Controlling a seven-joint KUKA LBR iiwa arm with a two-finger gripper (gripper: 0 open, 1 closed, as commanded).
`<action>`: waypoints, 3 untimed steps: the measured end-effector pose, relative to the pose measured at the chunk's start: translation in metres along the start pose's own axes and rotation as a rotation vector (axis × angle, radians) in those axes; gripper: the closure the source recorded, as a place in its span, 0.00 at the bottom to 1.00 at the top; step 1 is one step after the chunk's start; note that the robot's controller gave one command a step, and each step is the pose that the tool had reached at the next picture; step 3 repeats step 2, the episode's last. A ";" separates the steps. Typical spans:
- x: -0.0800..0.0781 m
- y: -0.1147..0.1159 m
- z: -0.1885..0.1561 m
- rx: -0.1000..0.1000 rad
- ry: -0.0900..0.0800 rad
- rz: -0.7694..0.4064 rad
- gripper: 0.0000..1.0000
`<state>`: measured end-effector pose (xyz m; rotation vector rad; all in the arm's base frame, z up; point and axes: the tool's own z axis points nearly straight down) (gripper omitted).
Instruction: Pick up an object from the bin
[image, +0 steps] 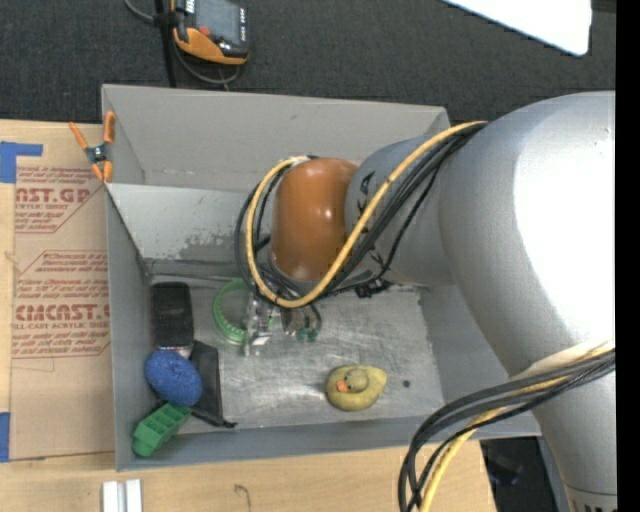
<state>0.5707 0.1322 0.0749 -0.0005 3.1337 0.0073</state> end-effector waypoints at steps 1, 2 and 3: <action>0.000 0.000 0.000 0.000 0.000 0.000 1.00; 0.008 -0.011 -0.133 0.005 0.010 -0.035 1.00; 0.008 -0.011 -0.133 0.005 0.010 -0.035 1.00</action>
Offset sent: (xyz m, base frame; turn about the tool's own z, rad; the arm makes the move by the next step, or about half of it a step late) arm -0.0085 -0.0130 0.1407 -0.0363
